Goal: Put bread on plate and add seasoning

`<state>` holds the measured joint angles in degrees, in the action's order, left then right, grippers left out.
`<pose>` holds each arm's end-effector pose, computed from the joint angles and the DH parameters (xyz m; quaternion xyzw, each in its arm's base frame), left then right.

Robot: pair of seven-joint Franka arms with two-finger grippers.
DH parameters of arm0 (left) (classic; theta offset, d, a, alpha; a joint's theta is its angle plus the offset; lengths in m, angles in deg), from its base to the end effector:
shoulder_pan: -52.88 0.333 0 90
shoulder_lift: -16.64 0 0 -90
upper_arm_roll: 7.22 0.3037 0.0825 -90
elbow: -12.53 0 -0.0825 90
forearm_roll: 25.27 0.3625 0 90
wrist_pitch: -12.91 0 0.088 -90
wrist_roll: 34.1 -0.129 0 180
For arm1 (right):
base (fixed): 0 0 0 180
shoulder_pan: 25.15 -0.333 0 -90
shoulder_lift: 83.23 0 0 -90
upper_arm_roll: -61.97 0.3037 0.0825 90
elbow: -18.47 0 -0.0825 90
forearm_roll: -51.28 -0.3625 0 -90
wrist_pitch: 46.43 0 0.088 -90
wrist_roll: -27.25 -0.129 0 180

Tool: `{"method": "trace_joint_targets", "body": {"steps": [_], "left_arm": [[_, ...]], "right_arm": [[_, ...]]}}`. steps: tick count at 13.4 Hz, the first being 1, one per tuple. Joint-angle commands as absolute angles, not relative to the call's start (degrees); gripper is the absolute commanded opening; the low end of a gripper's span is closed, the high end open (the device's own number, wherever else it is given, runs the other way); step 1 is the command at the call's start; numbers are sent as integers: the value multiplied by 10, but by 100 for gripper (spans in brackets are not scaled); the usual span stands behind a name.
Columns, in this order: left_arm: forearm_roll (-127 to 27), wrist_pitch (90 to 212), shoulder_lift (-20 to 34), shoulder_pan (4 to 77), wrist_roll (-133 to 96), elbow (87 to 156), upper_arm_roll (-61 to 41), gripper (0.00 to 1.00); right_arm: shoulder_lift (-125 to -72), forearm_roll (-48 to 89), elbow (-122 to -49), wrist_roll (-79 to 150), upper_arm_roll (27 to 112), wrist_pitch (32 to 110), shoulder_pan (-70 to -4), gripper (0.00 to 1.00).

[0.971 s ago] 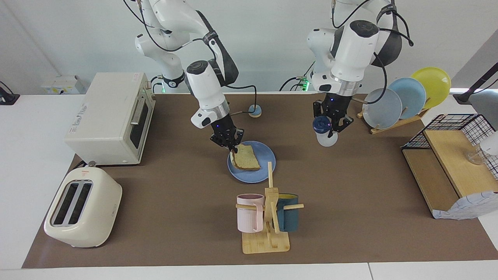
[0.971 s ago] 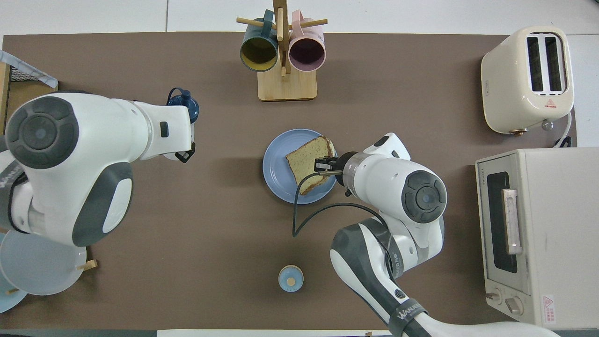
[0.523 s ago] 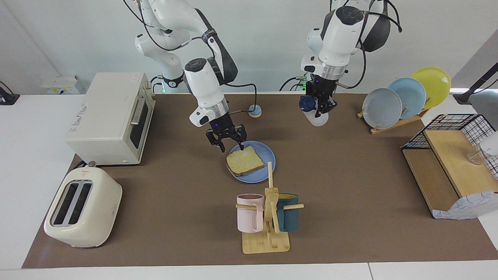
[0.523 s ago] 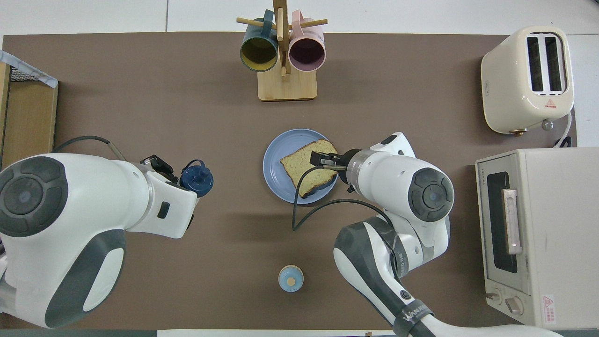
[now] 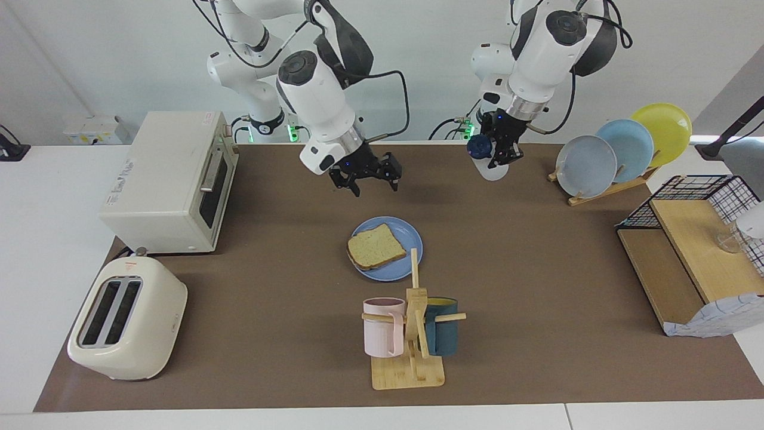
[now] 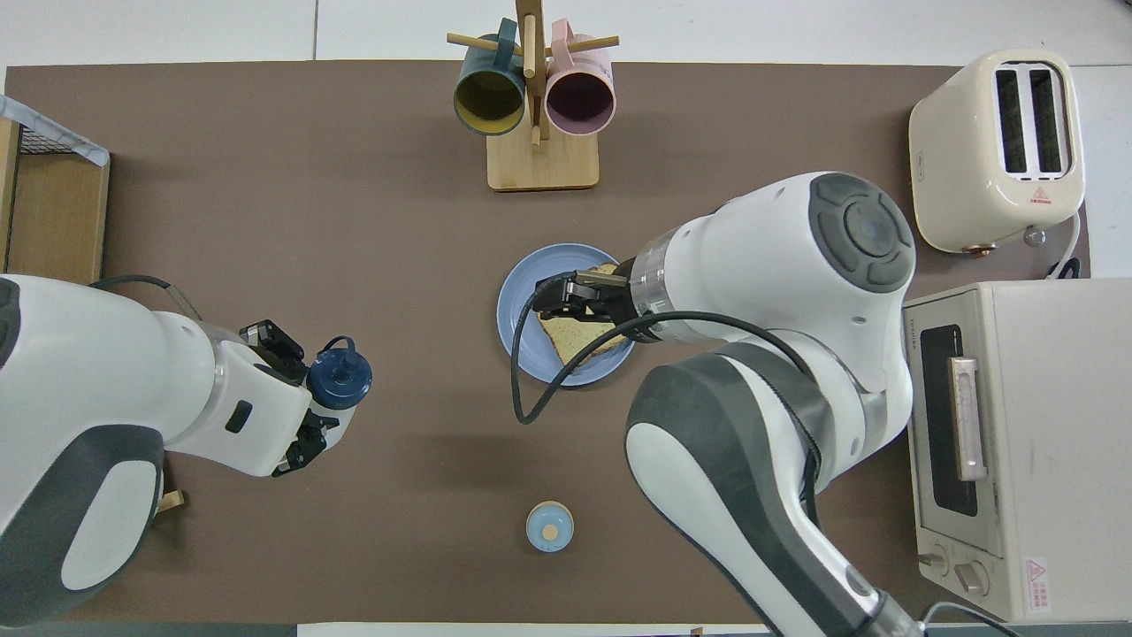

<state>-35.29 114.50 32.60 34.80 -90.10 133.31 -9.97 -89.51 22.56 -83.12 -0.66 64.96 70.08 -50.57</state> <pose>0.4119 -0.1785 0.5022 0.7937 -0.6025 -0.0030 0.0833 0.5063 0.3142 0.4880 -0.9657 0.0898 0.0455 0.2393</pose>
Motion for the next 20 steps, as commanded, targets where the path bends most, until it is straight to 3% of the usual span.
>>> {"method": "trace_joint_targets", "body": {"steps": [1,5,8,11,15,20], "left_arm": [[-405,1114,361,372,-917,1347,-93,0],[-409,1116,391,368,-881,1350,-101,0],[-401,1183,376,342,-866,1404,-119,0],[-378,1212,355,325,-817,1375,-158,0],[-371,1213,352,321,-818,1369,-171,0],[-364,1210,353,321,-818,1370,-171,0]], "right_arm": [[-882,149,-821,-2,653,684,-496,100],[-876,147,-750,-44,657,656,-518,100],[-885,162,-704,-83,657,632,-536,100],[-885,164,-700,-103,657,632,-554,98],[-887,233,-710,-85,658,648,-586,65],[-885,239,-722,-91,659,663,-608,50]]}}
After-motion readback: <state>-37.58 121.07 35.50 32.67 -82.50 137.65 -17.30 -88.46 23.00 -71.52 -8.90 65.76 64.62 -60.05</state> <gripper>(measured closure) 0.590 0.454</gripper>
